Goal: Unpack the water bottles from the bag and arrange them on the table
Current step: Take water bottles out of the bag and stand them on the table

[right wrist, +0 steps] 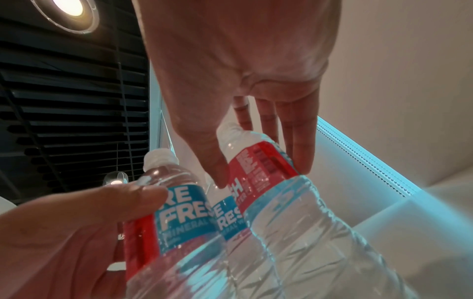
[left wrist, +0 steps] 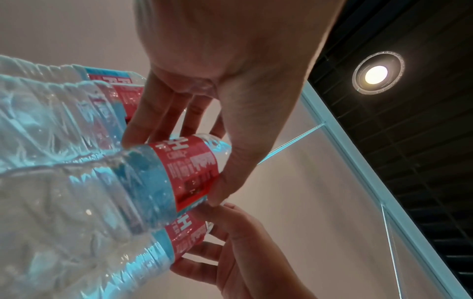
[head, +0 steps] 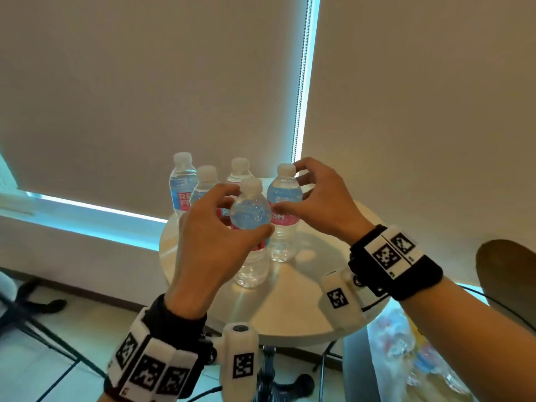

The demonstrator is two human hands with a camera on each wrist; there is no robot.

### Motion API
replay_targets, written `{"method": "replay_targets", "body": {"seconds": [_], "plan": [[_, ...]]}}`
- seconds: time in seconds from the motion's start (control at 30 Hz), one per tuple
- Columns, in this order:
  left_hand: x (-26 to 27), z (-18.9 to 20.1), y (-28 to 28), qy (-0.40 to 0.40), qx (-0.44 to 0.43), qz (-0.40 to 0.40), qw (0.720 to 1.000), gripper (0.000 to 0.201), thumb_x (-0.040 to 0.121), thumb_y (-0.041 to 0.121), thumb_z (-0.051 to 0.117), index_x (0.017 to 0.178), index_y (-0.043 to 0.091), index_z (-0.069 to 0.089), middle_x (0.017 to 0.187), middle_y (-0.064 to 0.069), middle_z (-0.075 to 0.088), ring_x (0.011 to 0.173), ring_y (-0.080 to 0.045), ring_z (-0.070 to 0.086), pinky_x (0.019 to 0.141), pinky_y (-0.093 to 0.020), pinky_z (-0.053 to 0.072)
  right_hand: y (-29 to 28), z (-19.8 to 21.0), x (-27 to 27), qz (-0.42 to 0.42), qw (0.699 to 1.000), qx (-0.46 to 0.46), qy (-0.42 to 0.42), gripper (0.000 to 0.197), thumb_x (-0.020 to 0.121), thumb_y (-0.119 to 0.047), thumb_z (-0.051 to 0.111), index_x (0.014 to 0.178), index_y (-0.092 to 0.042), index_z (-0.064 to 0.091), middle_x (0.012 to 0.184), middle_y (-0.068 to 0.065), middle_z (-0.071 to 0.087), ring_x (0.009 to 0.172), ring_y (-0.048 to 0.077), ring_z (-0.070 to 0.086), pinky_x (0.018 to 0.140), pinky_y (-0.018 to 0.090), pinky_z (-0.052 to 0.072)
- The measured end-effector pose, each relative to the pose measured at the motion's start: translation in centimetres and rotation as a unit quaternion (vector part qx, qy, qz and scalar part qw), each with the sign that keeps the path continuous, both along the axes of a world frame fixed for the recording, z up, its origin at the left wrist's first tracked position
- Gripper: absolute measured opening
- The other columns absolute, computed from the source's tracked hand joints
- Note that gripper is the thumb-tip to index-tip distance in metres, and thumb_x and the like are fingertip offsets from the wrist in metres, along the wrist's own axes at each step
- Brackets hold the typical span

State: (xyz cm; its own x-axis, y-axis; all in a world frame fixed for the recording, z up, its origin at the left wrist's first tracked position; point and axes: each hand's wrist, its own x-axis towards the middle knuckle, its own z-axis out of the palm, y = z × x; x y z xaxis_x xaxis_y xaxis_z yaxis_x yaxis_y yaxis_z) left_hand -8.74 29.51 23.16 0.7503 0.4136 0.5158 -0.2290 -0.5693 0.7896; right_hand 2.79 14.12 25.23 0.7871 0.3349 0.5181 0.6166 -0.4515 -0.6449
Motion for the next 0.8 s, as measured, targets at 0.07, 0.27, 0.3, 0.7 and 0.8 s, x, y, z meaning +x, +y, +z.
{"method": "replay_targets", "body": {"seconds": [0.07,0.27,0.3,0.7,0.8], "plan": [[-0.1,0.0,0.0,0.004,0.006,0.001,1.000,0.064,0.059,0.034,0.093,0.113,0.036,0.060,0.092,0.024,0.060,0.078,0.009,0.060,0.057,0.000,0.043,0.3,-0.1,0.1,-0.003,1.000,0.000,0.006,0.062,0.060,-0.028,0.092,0.112,-0.020,0.060,0.106,-0.004,0.067,0.095,0.016,0.067,0.078,0.041,0.062],[-0.7,-0.5,-0.1,-0.008,0.035,-0.003,0.999,0.069,0.062,0.042,0.090,0.123,0.036,0.059,0.102,0.023,0.061,0.086,0.002,0.065,0.064,0.001,0.042,0.4,-0.4,-0.1,0.003,1.000,0.013,0.024,0.065,0.062,-0.029,0.093,0.117,-0.018,0.060,0.113,0.001,0.069,0.097,0.018,0.069,0.075,0.032,0.063],[-0.9,-0.6,-0.2,-0.009,0.040,0.001,0.999,0.074,0.061,0.045,0.089,0.127,0.032,0.059,0.107,0.020,0.062,0.090,-0.002,0.065,0.068,-0.002,0.043,0.3,-0.5,-0.1,0.002,0.999,0.014,0.030,0.068,0.062,-0.032,0.093,0.119,-0.018,0.059,0.116,0.002,0.068,0.097,0.017,0.070,0.076,0.031,0.063],[-5.0,-0.4,-8.5,-0.165,0.184,-0.168,0.954,0.031,0.078,0.029,0.080,0.104,0.016,0.068,0.100,0.003,0.062,0.084,-0.003,0.056,0.082,-0.001,0.042,-15.1,-5.7,-7.3,-0.128,0.986,0.110,0.008,0.022,0.084,-0.021,0.078,0.103,-0.018,0.068,0.103,-0.008,0.072,0.093,0.007,0.070,0.073,0.016,0.057],[-3.9,-3.6,-13.6,-0.081,0.145,-0.316,0.934,0.030,0.077,0.029,0.080,0.103,0.019,0.070,0.095,0.014,0.057,0.085,0.013,0.050,0.079,0.001,0.037,-21.5,-10.8,-8.9,-0.212,0.971,0.100,0.053,0.018,0.082,-0.018,0.079,0.097,-0.018,0.068,0.095,-0.006,0.073,0.086,0.010,0.072,0.069,0.016,0.056]]}}
